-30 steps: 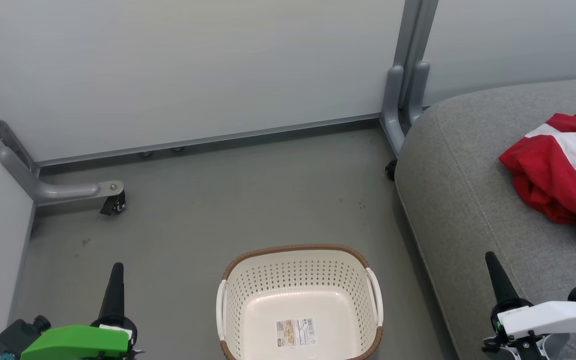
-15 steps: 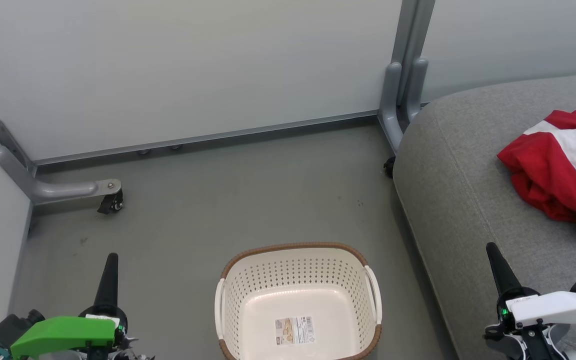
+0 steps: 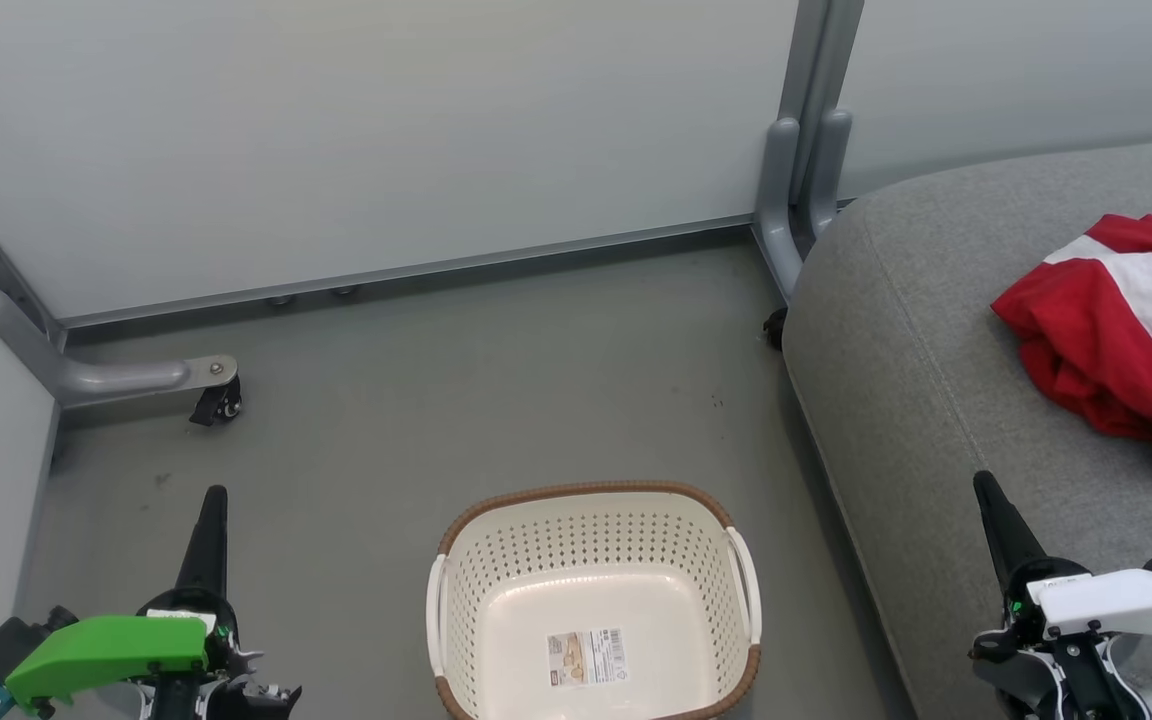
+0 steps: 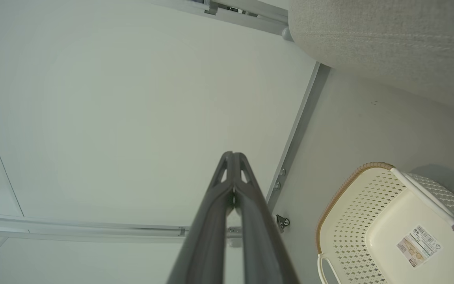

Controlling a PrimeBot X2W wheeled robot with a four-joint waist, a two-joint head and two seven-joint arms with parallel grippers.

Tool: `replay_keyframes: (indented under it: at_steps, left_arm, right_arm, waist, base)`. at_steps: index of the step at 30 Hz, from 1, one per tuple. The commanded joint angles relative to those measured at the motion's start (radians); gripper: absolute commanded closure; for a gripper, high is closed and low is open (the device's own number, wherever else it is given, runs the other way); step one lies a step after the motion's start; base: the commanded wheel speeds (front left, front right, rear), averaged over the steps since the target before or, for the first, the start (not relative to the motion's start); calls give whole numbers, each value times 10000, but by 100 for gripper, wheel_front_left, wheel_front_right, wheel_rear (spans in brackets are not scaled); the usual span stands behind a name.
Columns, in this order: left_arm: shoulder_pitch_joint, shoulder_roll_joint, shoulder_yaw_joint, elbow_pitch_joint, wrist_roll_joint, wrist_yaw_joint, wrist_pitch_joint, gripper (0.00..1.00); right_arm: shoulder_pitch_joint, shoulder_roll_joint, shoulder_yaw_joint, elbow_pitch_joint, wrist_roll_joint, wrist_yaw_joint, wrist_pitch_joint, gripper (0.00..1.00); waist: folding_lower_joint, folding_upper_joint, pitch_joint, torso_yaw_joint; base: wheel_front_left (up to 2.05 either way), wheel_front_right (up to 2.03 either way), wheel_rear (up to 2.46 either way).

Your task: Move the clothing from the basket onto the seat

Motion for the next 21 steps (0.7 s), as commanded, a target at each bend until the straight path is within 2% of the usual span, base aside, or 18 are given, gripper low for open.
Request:
replay_keyframes:
  at_steps: [1,21]
  left_arm:
    - [-221,10,76,-3,-192,-28,42,100]
    - [-583,-61,373,162,-1517,-34,447,100]
  right_arm:
    - [-211,-38,-60,12,212,-2,65,100]
    - [-551,-6,-232,196,1603,-3,461,100]
  waist:
    - [0,29,7,-6]
    - [0,35,107,-85]
  base:
    - [0,0,0]
    - [0,0,0]
